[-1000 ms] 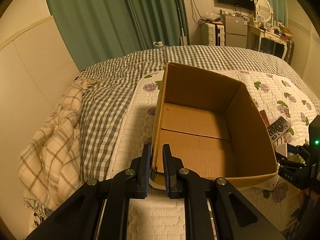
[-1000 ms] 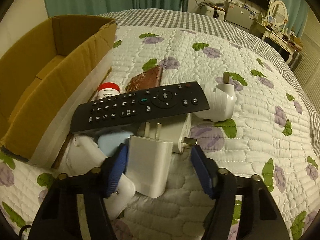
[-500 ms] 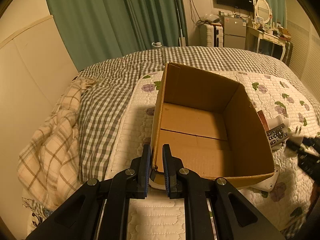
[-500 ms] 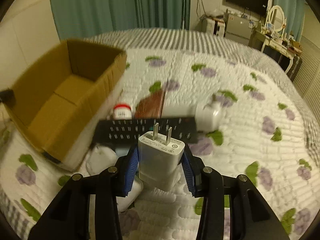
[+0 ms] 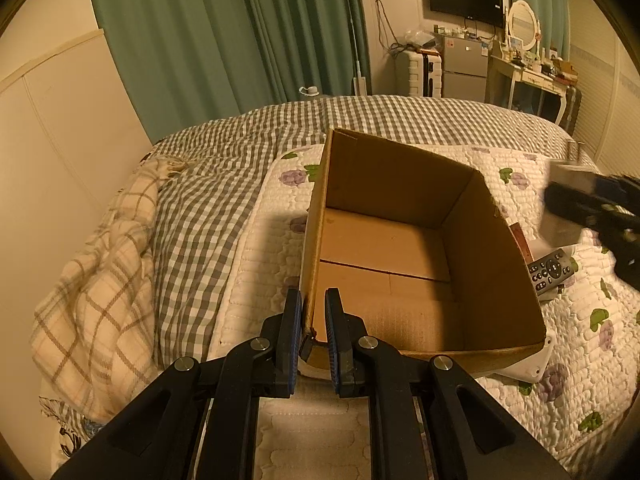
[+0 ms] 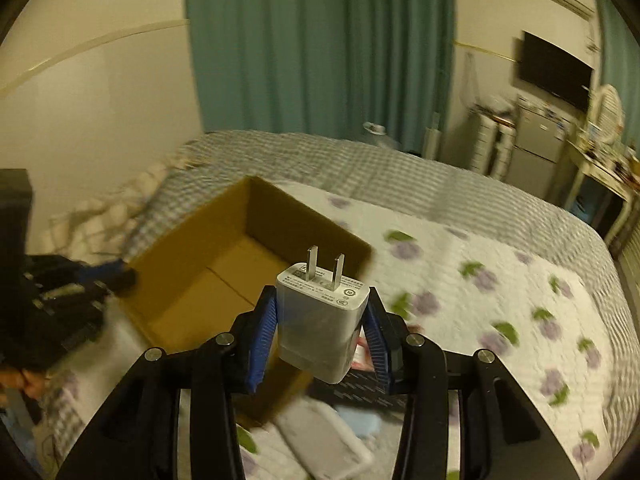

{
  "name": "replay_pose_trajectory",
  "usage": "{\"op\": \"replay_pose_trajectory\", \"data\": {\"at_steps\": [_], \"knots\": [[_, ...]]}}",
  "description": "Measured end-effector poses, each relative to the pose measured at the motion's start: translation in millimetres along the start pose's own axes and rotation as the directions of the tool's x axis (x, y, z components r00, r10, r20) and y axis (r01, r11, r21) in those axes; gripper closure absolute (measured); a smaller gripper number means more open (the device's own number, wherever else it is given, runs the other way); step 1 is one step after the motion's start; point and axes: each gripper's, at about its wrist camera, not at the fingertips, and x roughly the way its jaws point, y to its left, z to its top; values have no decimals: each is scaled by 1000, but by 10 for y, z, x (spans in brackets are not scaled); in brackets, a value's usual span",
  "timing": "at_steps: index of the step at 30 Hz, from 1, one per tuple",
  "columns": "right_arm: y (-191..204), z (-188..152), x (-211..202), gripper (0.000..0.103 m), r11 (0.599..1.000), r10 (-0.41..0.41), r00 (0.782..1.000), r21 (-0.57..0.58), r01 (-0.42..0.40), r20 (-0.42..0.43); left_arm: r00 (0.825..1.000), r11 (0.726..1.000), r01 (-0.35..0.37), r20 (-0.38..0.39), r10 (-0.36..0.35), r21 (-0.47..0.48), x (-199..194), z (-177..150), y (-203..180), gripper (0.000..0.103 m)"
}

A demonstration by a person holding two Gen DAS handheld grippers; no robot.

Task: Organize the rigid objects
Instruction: 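Carry the white charger into the box with the right tool and release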

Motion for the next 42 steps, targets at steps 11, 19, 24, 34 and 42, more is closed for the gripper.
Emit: {"op": "replay_pose_trajectory", "data": {"at_steps": [11, 19, 24, 34, 42], "knots": [[448, -115, 664, 61, 996, 59, 989, -56, -67, -134, 1000, 1000, 16, 6, -16, 6, -3, 0, 5, 91], [381, -217, 756, 60, 997, 57, 984, -42, -65, -168, 1000, 1000, 15, 5, -15, 5, -2, -4, 7, 91], [343, -166, 643, 28, 999, 23, 991, -36, -28, -135, 1000, 1000, 9, -4, -9, 19, 27, -7, -11, 91], [-75, -111, -27, 28, 998, -53, 998, -47, 51, -42, 1000, 999, -19, -6, 19, 38, 17, -8, -55, 91], [-280, -560, -182, 28, 985, -155, 984, -85, 148, -83, 1000, 999, -17, -7, 18, 41, 21, -19, -58, 91]]}}
